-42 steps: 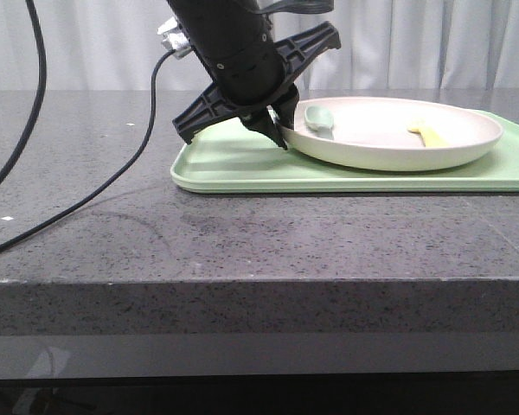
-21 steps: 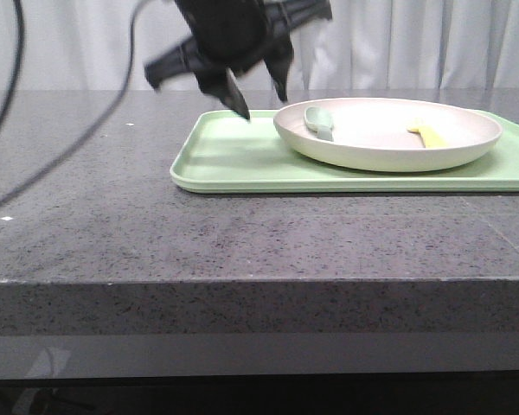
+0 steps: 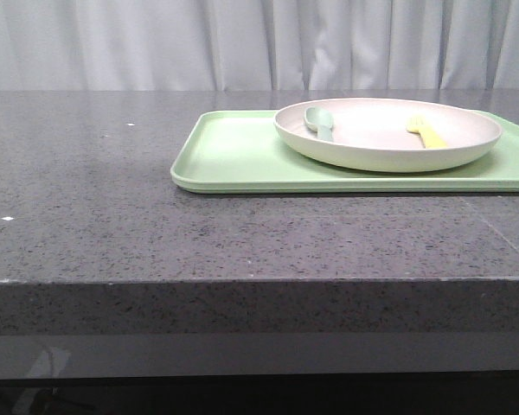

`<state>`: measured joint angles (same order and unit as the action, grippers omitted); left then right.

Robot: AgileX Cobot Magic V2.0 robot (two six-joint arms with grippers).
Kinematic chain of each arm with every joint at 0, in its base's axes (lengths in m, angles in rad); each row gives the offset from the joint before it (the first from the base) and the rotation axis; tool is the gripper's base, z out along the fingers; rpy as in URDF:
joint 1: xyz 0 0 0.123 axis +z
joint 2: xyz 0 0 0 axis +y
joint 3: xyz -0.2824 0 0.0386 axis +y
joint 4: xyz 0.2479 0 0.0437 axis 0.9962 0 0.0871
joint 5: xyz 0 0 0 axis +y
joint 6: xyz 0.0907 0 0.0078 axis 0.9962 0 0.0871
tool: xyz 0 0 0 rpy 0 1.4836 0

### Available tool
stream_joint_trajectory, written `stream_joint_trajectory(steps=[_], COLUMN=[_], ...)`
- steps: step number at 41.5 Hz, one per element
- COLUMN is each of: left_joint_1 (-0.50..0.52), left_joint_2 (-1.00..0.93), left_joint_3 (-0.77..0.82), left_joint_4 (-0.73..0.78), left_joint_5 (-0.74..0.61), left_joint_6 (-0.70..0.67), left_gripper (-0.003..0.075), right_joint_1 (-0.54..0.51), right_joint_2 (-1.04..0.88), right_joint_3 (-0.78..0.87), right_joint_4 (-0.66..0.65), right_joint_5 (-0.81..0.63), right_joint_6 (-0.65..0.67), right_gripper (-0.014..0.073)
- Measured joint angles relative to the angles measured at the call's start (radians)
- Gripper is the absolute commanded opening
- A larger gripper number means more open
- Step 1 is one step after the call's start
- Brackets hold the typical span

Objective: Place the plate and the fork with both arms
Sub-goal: 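Open the left gripper and raise it away from the plate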

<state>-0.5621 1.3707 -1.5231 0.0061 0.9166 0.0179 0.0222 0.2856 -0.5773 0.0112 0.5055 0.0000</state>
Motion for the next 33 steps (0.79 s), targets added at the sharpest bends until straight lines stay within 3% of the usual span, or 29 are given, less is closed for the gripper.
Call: stream_joint_trajectory(steps=[8, 19, 27, 33], left_joint_1=[0.094, 0.177, 0.179, 0.179], left_joint_2=[-0.233, -0.483, -0.569, -0.577], left_joint_3=[0.261, 0.574, 0.664, 0.670], left_joint_4=[-0.148, -0.220, -0.225, -0.227], left_joint_5=[-0.087, -0.141, -0.143, -0.143], left_joint_6=[0.154, 0.181, 0.185, 0.187], left_gripper=[0.0316, 0.0316, 0.0316, 0.0316], right_joint_1=[0.000, 0.000, 0.000, 0.000], right_joint_2=[0.000, 0.000, 0.030, 0.171], right_joint_3=[0.000, 0.000, -0.021, -0.124], right_joint_4=[0.000, 0.000, 0.012, 0.044], right_joint_5=[0.000, 0.000, 0.014, 0.140], right_joint_6=[0.000, 0.000, 0.000, 0.000], right_gripper=[0.0645, 0.0645, 0.0645, 0.0645])
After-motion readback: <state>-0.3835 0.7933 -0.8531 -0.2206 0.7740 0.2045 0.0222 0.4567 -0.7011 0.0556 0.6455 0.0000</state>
